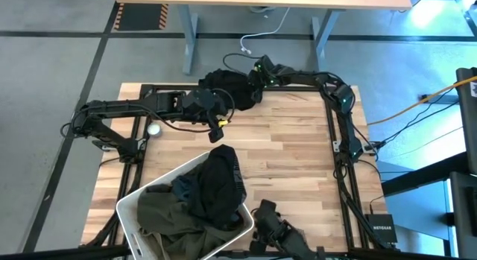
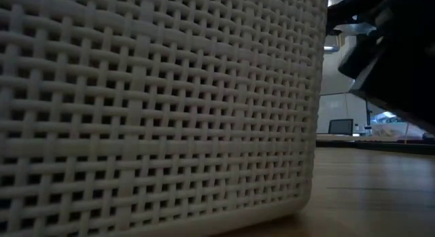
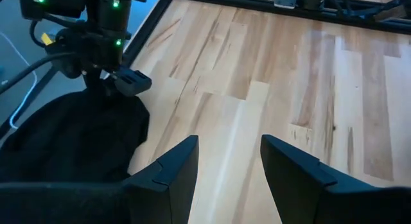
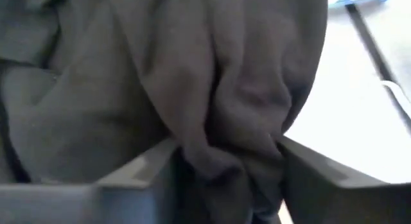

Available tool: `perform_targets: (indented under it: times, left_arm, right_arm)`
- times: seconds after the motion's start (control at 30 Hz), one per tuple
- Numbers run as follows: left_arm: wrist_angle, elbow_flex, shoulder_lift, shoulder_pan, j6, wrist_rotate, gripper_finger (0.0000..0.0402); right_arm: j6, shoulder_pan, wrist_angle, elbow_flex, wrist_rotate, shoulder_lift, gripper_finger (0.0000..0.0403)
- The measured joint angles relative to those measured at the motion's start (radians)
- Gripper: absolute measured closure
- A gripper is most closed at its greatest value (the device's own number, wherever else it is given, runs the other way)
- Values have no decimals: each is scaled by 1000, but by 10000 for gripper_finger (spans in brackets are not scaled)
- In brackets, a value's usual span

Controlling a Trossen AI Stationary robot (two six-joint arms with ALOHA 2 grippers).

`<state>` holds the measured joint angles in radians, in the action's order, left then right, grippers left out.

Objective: Sort clothes
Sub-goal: Put the black shirt into the white bin

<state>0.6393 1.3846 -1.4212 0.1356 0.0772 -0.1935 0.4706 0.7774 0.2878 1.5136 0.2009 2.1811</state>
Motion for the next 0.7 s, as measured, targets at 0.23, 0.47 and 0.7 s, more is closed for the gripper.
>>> perform_targets:
  times: [0.23, 0.47, 0.7]
  left_arm:
    - [3, 0, 0, -14, 5, -1, 238]
    - [1, 0, 21, -47, 29, 0, 238]
    - [4, 0, 67, -84, 28, -31, 238]
  right_arm:
    - [38, -22, 13, 1, -73, -9, 361]
    - [32, -18, 79, -6, -104, -108, 358]
    - [31, -27, 114, -4, -106, -292, 358]
